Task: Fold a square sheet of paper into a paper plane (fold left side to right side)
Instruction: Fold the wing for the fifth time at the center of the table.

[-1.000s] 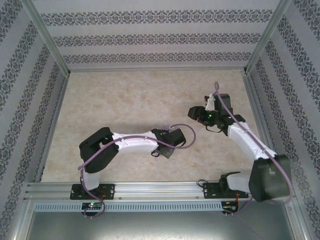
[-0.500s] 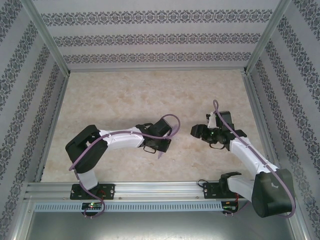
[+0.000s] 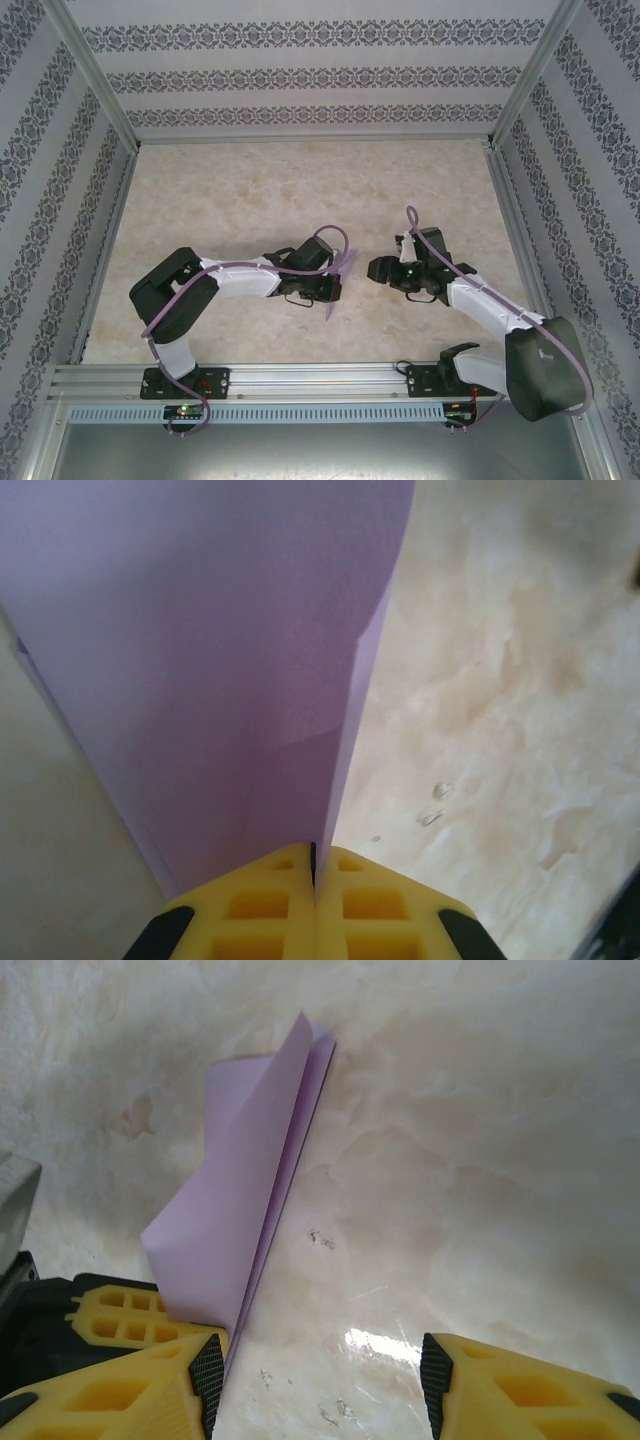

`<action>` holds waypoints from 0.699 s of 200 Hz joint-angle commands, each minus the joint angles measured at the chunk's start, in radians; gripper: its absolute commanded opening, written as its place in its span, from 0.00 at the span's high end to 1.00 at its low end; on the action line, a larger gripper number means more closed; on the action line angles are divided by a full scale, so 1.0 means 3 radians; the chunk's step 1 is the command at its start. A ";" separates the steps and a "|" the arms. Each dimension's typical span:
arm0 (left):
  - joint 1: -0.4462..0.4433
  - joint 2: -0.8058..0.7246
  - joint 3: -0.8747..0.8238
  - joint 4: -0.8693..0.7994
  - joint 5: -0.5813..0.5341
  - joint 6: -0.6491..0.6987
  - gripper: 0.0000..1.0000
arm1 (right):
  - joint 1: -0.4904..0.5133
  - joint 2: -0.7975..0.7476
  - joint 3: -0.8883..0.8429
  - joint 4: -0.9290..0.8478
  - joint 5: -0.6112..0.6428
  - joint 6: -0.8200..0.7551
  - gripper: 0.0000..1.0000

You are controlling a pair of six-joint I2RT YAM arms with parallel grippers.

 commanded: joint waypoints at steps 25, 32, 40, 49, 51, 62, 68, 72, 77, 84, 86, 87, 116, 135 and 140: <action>0.0141 0.0075 -0.0174 0.0608 0.0234 -0.0375 0.94 | 0.0280 0.0299 -0.0047 0.0654 0.0103 0.0379 0.44; 0.0148 0.0076 -0.0201 0.0676 0.0237 -0.0402 0.95 | 0.0315 0.0374 -0.0022 0.0712 0.0103 0.0396 0.44; 0.0156 0.0089 -0.0225 0.0737 0.0239 -0.0433 0.95 | 0.0350 0.0456 0.0005 0.0772 0.0124 0.0418 0.45; 0.0167 0.0094 -0.0252 0.0796 0.0240 -0.0461 0.95 | 0.0377 0.0547 0.0031 0.0856 0.0132 0.0442 0.45; 0.0168 0.0096 -0.0254 0.0805 0.0240 -0.0465 0.95 | 0.0382 0.0569 0.0035 0.0868 0.0131 0.0447 0.46; 0.0192 0.0096 -0.0268 0.0848 0.0258 -0.0494 0.96 | 0.0405 0.0668 0.0063 0.0957 0.0169 0.0466 0.47; 0.0204 0.0096 -0.0271 0.0882 0.0293 -0.0499 0.96 | 0.0416 0.0718 0.0081 0.0996 0.0179 0.0471 0.48; 0.0211 0.0096 -0.0267 0.0878 0.0305 -0.0504 0.96 | 0.0420 0.0749 0.0092 0.1026 0.0181 0.0473 0.48; 0.0222 0.0095 -0.0241 0.0853 0.0316 -0.0500 0.96 | 0.0428 0.0788 0.0104 0.1048 0.0182 0.0476 0.49; 0.0230 0.0095 -0.0220 0.0843 0.0333 -0.0494 0.96 | 0.0440 0.0828 0.0119 0.1069 0.0200 0.0497 0.50; 0.0230 0.0094 -0.0220 0.0844 0.0339 -0.0496 0.96 | 0.0444 0.0839 0.0120 0.1083 0.0204 0.0505 0.50; 0.0230 0.0095 -0.0214 0.0844 0.0341 -0.0495 0.96 | 0.0448 0.0845 0.0120 0.1093 0.0204 0.0506 0.50; 0.0240 0.0126 -0.0168 0.0795 0.0390 -0.0482 0.97 | 0.0490 0.0907 0.0095 0.1271 0.0215 0.0601 0.51; 0.0251 0.0127 -0.0195 0.0852 0.0380 -0.0523 0.97 | 0.0490 0.0887 0.0081 0.1286 0.0247 0.0600 0.51; 0.0251 0.0127 -0.0199 0.0865 0.0371 -0.0534 0.97 | 0.0489 0.0887 0.0085 0.1291 0.0237 0.0592 0.51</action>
